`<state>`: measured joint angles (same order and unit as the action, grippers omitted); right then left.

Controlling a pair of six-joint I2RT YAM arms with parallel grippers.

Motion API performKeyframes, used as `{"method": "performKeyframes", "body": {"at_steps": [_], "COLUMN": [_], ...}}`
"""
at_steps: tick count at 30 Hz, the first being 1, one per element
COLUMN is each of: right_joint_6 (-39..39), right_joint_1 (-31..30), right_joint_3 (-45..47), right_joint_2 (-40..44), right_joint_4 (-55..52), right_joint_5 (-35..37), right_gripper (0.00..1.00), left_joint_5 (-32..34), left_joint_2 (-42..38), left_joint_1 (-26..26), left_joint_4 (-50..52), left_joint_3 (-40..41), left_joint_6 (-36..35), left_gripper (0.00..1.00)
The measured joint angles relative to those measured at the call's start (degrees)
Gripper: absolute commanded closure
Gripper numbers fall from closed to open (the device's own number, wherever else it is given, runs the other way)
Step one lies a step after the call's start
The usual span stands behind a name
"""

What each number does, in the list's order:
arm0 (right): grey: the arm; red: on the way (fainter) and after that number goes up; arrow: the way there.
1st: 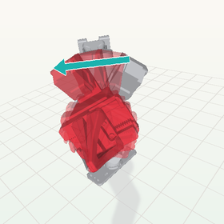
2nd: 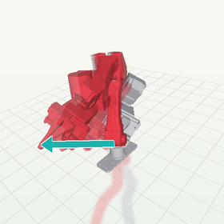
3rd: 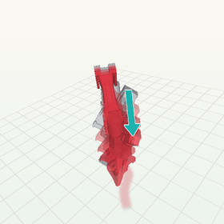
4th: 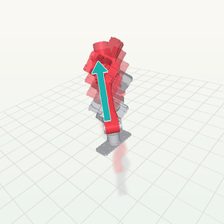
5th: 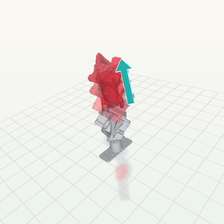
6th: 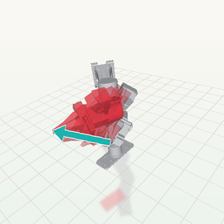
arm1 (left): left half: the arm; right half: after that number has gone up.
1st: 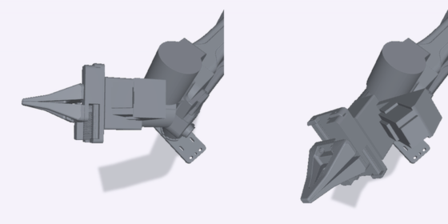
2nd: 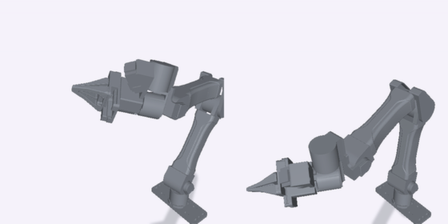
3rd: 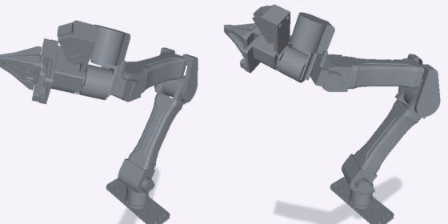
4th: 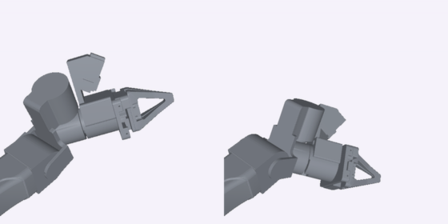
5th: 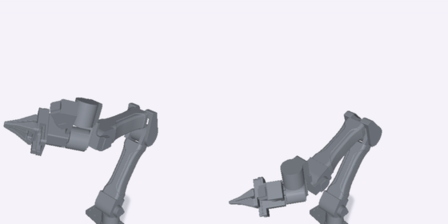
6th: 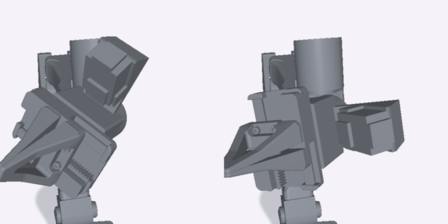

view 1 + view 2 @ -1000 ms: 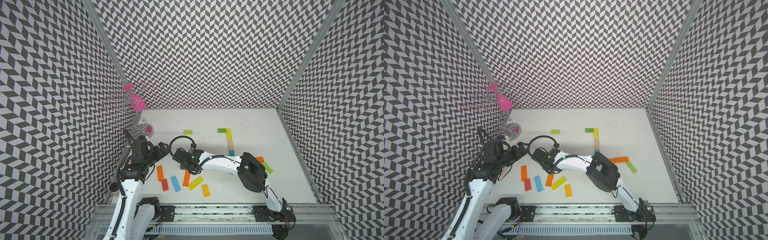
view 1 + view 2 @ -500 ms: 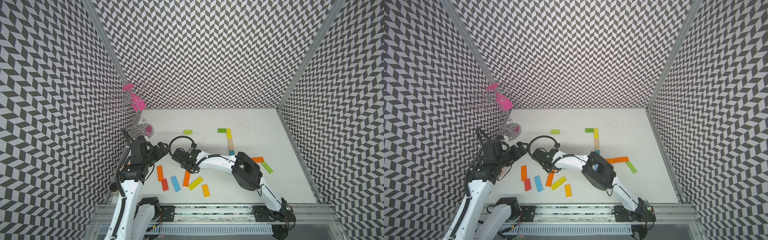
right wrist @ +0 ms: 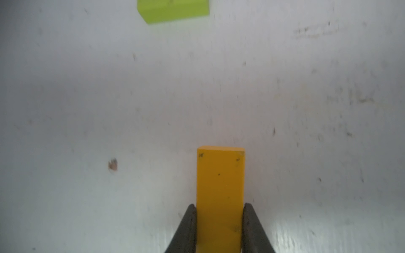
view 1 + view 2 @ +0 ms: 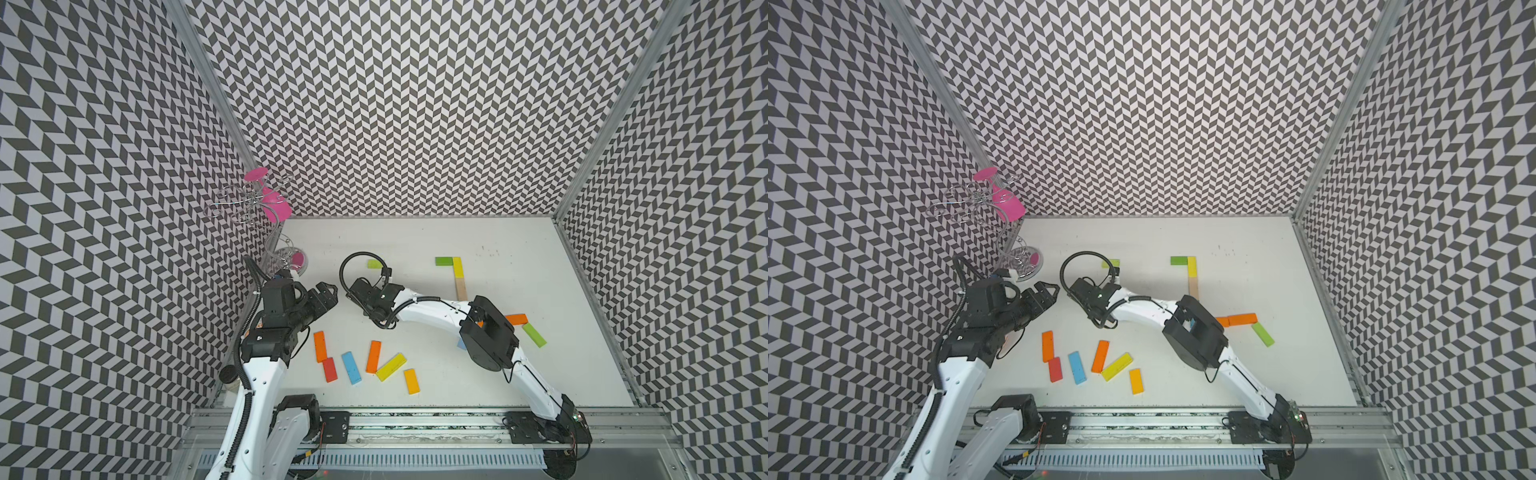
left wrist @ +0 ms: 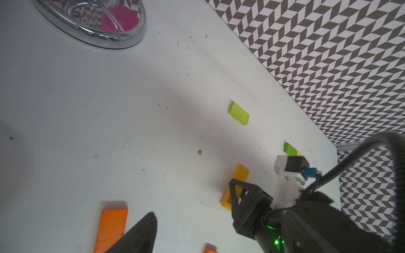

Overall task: Assemble a giraffe with building blocks
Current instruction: Assemble the building block at the center of the board.

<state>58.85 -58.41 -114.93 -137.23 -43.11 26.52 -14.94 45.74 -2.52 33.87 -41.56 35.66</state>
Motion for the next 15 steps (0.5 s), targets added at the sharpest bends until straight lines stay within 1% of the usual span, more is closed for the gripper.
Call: {"method": "performKeyframes", "body": {"at_steps": [4,10,15], "right_joint_6": [-2.75,-5.84,-8.74], "right_joint_1": [2.89,6.25,8.66], "right_joint_3": [-2.82,-2.99,-3.65], "right_joint_2": [-1.53,-1.6,-1.95], "right_joint_4": [1.81,3.34,4.39], "right_joint_5": [-0.09,-0.48,-2.69], "right_gripper": [0.86,0.86,0.86], "left_joint_5": [0.02,-0.07,-1.4], "left_joint_2": [0.79,2.01,3.15], "left_joint_1": [0.0,0.0,0.0], "left_joint_4": [-0.55,-1.84,-4.09], "left_joint_3": [0.83,1.51,2.75], "left_joint_6": [0.0,0.02,0.31], "left_gripper": [0.09,0.09,0.09]}}
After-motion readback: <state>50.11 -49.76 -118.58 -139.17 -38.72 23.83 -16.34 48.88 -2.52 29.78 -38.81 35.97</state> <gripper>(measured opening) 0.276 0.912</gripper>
